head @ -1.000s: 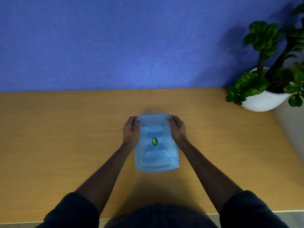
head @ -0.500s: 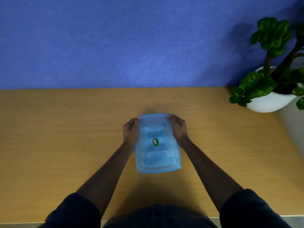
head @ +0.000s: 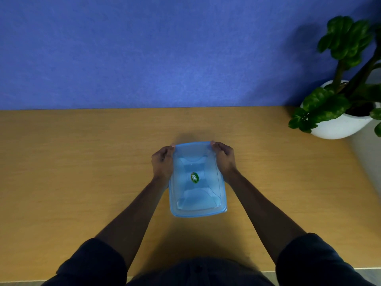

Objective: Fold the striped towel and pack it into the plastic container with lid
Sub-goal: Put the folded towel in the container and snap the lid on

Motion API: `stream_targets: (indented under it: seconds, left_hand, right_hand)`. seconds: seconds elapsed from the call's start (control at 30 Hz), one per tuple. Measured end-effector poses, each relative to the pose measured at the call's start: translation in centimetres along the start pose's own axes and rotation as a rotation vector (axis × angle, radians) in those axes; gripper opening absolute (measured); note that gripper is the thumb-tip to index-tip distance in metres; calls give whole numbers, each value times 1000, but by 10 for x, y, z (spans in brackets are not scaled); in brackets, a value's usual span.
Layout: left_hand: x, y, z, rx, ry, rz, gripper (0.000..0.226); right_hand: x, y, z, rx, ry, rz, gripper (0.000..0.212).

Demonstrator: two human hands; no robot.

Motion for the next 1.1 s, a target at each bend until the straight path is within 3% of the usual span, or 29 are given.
stream_targets:
  seconds: [0.17, 0.63, 0.77, 0.9, 1.1]
  left_hand:
    - [0, 1, -1, 17, -14, -19, 21]
    - [3, 3, 1, -29, -18, -28, 19]
    - [8, 11, -4, -34, 37, -41, 26]
    - [3, 24, -17, -52, -45, -11, 23]
    - [-5, 52, -29, -146, -180, 14, 36]
  right_hand:
    - [0, 0, -1, 14, -8, 39, 31]
    - [-3, 5, -5, 10, 42, 44, 14]
    - [-12, 11, -3, -3, 126, -3, 25]
    - [-17, 24, -6, -2, 247, -71, 35]
    - [-11, 52, -13, -62, 394, -120, 49]
Point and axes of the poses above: each hand's wrist, its own y-axis away from the middle knuckle, its own z-axis out of the palm, x = y × z, the point moved 10 cm from there along -y, towards the middle knuckle, and after that the axes turned 1 degree about -x, right-handed, at the moved point
